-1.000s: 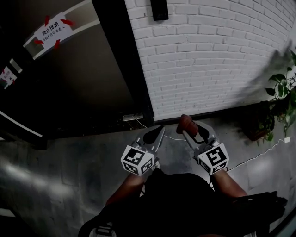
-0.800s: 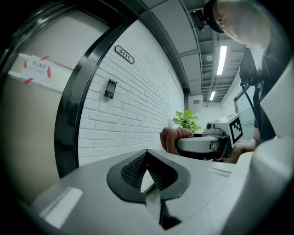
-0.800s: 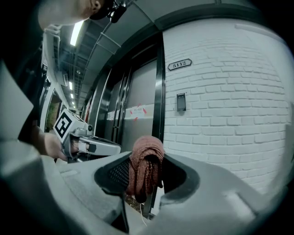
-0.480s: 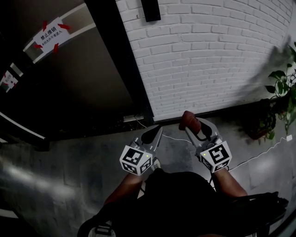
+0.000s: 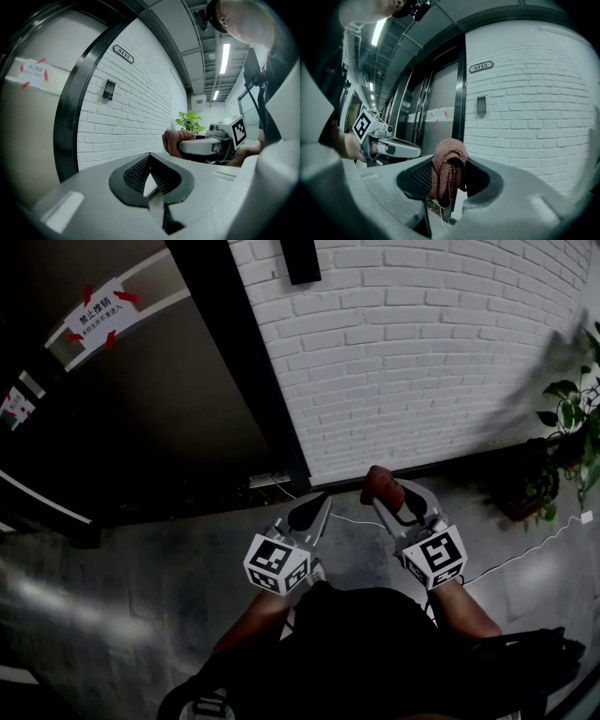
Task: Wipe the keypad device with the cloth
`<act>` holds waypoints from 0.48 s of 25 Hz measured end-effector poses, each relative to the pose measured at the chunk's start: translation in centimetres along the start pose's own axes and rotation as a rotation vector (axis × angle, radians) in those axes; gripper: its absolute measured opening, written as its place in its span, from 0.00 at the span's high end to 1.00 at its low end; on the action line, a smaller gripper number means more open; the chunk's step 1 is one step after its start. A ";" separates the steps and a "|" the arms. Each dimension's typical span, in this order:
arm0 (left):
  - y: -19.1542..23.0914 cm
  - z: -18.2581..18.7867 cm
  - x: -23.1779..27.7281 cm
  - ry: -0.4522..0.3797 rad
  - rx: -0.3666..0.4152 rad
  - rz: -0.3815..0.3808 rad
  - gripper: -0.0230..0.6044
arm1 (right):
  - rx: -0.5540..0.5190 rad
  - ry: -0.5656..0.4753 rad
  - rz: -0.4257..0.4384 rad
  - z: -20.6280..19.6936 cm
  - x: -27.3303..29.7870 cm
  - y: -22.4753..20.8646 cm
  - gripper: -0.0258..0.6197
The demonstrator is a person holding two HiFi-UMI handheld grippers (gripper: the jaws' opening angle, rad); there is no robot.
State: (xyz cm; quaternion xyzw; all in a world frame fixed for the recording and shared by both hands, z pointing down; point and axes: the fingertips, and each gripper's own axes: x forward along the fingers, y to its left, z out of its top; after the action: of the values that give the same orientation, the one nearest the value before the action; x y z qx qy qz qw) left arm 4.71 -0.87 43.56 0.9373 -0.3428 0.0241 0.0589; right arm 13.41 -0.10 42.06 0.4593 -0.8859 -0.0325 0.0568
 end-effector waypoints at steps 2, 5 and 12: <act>0.0 0.0 0.1 -0.001 0.000 -0.002 0.94 | 0.001 -0.001 0.000 -0.2 0.0 -0.1 0.74; 0.0 0.0 0.2 -0.003 -0.002 -0.003 0.94 | -0.005 0.000 0.002 0.3 0.0 -0.1 0.74; -0.3 -0.1 0.6 0.001 -0.004 -0.009 0.94 | -0.002 0.003 -0.001 0.0 -0.1 -0.1 0.74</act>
State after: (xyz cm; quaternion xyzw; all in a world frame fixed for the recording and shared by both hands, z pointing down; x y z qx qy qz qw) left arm 5.32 -1.05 43.64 0.9386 -0.3387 0.0234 0.0612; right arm 13.59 -0.05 42.02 0.4595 -0.8857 -0.0328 0.0585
